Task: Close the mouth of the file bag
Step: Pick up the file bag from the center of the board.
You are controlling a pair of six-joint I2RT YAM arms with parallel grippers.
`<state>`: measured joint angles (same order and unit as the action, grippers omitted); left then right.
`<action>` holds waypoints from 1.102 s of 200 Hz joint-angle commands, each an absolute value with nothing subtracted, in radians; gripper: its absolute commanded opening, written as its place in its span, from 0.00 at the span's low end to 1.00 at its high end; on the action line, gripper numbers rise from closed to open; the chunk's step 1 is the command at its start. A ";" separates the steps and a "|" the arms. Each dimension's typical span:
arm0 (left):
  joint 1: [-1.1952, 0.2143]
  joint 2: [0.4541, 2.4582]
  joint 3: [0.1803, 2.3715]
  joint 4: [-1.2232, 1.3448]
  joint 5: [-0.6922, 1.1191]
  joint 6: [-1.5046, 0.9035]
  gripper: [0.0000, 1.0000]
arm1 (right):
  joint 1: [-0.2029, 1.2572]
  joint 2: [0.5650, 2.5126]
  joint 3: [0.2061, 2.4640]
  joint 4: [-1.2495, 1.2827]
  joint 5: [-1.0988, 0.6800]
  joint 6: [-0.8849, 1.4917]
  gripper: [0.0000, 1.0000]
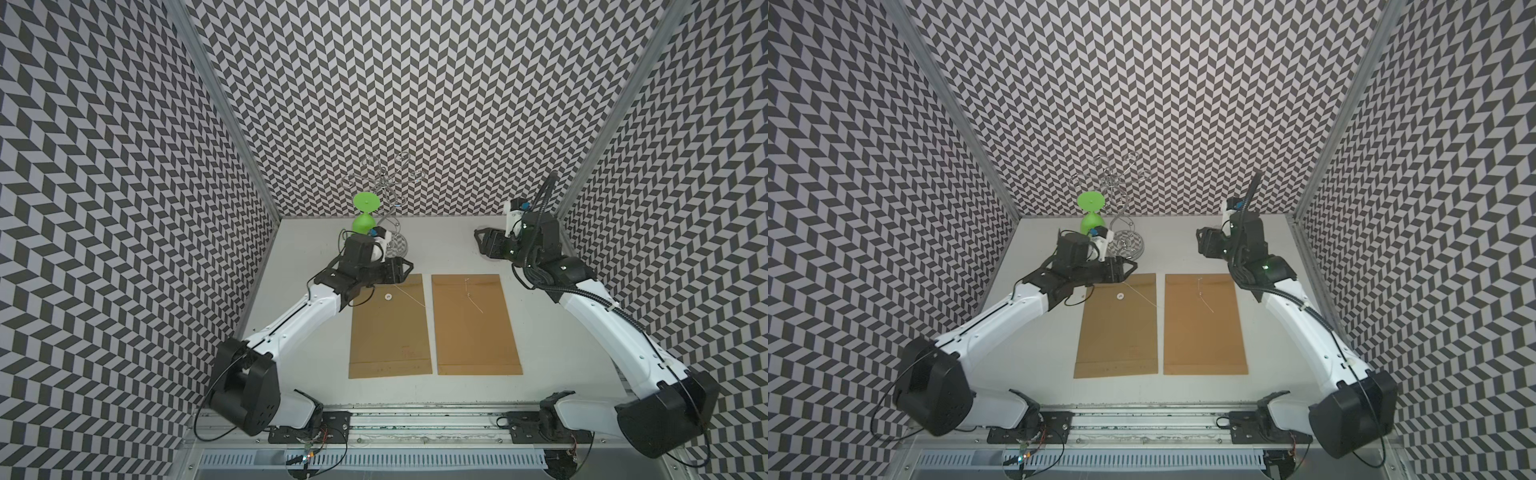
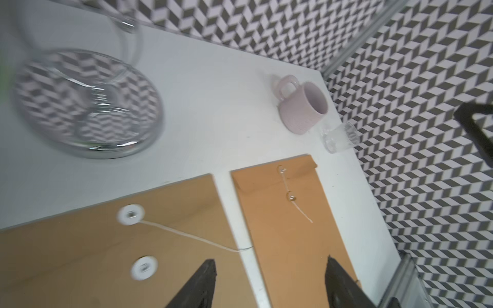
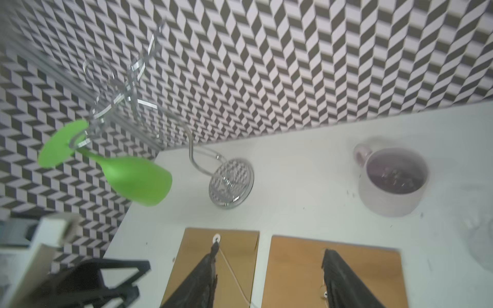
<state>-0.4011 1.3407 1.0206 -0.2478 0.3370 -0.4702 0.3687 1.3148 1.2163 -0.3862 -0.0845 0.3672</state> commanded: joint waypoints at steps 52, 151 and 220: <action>-0.154 1.200 0.707 -0.145 0.431 -0.509 0.51 | 0.495 1.610 1.075 -0.043 -0.349 0.773 0.44; -0.159 1.229 0.663 -0.035 0.492 -0.581 0.53 | 0.513 1.869 0.989 0.360 -0.451 1.271 0.46; -0.181 1.245 0.669 -0.016 0.495 -0.595 0.53 | 0.541 1.979 1.018 0.410 -0.415 1.415 0.46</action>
<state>-0.1707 1.2373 0.6628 -0.0505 0.4854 -0.5938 0.5289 1.9430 0.9852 0.3264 -0.4385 1.3304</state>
